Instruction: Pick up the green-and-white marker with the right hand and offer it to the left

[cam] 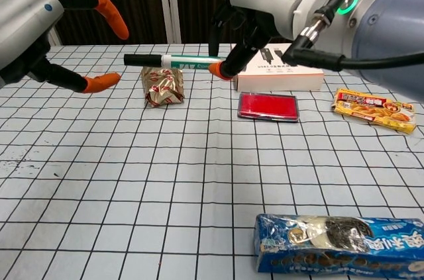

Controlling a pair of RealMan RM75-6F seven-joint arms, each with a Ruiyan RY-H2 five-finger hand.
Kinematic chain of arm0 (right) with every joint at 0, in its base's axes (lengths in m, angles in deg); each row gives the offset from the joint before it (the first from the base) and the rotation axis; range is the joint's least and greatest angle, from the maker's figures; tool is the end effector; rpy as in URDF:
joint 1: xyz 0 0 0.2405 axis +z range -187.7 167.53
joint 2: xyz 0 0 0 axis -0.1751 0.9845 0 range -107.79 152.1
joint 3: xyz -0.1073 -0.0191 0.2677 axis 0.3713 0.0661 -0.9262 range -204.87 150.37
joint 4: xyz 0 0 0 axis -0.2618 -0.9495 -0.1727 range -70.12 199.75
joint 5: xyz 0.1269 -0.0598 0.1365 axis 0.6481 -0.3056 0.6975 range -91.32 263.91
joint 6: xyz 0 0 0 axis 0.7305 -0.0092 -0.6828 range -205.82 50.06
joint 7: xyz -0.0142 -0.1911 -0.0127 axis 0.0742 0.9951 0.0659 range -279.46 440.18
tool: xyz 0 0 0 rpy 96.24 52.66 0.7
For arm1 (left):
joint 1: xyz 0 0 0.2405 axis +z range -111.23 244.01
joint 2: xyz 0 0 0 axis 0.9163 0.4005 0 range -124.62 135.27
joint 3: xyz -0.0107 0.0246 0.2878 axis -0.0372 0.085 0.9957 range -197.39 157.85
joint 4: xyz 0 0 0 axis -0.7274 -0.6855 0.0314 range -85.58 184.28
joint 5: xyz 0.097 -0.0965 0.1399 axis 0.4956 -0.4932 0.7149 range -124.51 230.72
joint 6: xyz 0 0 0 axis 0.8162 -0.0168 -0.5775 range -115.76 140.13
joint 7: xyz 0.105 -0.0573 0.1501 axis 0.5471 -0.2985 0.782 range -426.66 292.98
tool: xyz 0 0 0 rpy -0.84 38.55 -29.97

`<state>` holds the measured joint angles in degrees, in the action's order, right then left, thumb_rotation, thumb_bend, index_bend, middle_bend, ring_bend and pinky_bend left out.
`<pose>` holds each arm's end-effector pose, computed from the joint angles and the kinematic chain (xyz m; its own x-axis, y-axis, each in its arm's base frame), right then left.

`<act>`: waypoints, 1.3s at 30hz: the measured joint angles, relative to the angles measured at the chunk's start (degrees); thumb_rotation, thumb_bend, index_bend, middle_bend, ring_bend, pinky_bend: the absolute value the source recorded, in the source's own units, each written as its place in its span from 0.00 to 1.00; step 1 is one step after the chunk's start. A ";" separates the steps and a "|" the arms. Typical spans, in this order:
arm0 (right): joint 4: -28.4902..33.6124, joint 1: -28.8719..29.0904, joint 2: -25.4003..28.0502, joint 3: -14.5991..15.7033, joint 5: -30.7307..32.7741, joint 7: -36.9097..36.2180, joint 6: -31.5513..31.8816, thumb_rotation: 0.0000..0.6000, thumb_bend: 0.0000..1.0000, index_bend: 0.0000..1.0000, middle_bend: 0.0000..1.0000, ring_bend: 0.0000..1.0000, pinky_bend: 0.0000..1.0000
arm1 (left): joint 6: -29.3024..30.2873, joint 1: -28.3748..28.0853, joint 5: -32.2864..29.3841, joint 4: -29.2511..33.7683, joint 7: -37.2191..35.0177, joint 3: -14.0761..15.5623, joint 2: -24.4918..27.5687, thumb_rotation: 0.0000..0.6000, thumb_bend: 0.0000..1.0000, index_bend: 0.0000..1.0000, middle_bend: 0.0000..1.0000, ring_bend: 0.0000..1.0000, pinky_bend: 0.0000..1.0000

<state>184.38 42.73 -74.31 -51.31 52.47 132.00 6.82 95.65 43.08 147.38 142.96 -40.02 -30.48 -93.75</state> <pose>-0.0167 -0.3609 0.0077 0.2159 -0.2557 0.9423 -0.9611 -0.2261 0.1589 -0.1213 0.2996 0.0244 0.1907 -0.1947 0.9622 0.8696 -0.4213 -0.2576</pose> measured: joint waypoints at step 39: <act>0.27 0.19 2.37 1.33 0.53 -5.11 -0.96 1.00 0.59 0.77 0.08 0.14 0.05 | 1.52 -3.21 0.80 -5.78 -1.40 -0.33 -5.45 1.00 0.41 0.54 0.28 0.00 0.00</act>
<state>184.64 42.92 -71.94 -49.98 53.00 126.89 5.85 97.16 39.87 148.18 137.18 -41.42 -30.81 -99.20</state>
